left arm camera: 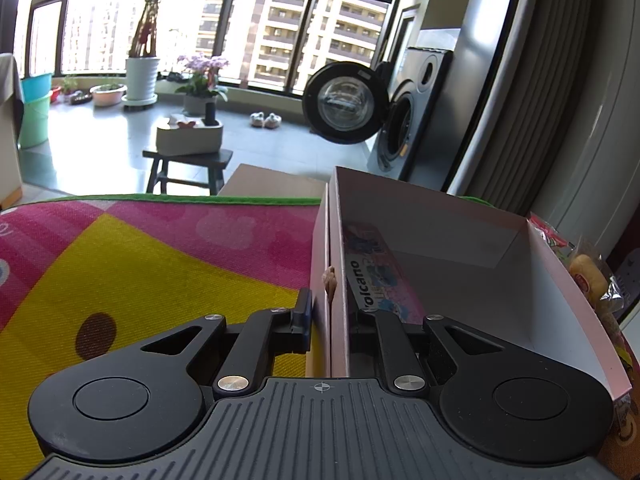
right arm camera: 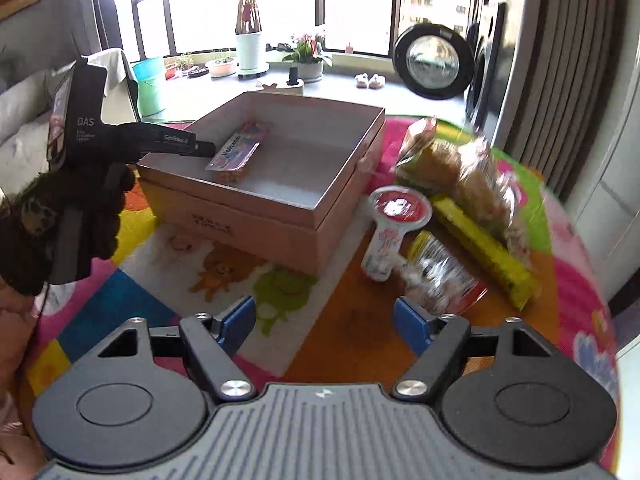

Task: Organize objects
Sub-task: 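Reach to the clear snack bag and grasp it with the right tool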

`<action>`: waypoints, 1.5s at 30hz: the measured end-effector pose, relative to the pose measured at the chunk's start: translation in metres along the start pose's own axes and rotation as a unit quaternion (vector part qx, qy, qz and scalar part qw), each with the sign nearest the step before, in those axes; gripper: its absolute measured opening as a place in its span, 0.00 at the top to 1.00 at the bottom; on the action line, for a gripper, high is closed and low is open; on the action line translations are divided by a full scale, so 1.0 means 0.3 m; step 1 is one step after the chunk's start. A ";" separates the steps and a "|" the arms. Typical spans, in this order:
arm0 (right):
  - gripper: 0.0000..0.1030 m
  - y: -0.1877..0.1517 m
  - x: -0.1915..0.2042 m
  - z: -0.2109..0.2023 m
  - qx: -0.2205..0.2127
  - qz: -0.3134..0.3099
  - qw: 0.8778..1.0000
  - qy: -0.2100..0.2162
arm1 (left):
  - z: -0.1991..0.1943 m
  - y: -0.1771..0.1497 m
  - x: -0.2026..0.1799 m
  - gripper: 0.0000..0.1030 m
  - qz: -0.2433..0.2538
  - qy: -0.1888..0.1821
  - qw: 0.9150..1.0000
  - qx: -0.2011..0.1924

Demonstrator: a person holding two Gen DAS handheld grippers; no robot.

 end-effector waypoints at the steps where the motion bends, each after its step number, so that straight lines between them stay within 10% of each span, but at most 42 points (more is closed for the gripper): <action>1: 0.21 0.018 -0.007 0.017 -0.004 -0.022 0.999 -0.023 | 0.000 0.000 0.000 0.86 0.000 0.000 1.000 0.000; 6: 0.19 0.043 -0.079 0.168 0.022 -0.104 0.986 -0.128 | 0.000 -0.001 0.000 0.86 0.000 0.000 1.000 0.000; 18: 0.18 0.034 -0.198 0.182 0.055 0.077 0.995 0.042 | 0.001 0.000 -0.002 0.86 0.001 0.001 1.000 0.000; 24: 0.18 0.066 -0.150 0.175 0.018 0.024 1.000 -0.010 | -0.001 0.002 -0.005 0.86 0.002 0.001 1.000 -0.001; 29: 0.19 0.096 -0.200 0.249 0.022 0.098 0.995 0.007 | -0.002 0.003 -0.005 0.86 0.002 0.001 1.000 -0.001; 32: 0.38 0.095 -0.172 0.256 0.042 0.094 0.995 0.000 | -0.002 0.002 -0.005 0.86 0.002 0.000 1.000 -0.001; 45: 0.50 0.055 0.009 -0.121 0.042 0.046 0.998 -0.001 | -0.004 0.003 -0.009 0.86 0.002 -0.001 1.000 -0.001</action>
Point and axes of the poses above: each gripper's, at about its wrist camera, not at the fingertips, and z roughly the way its jaws point, x to its left, y to its top, the point moved 1 cm from there along z, roughly the way its jaws point, and after that the axes turned 3 degrees about x, right-handed, at the moved point
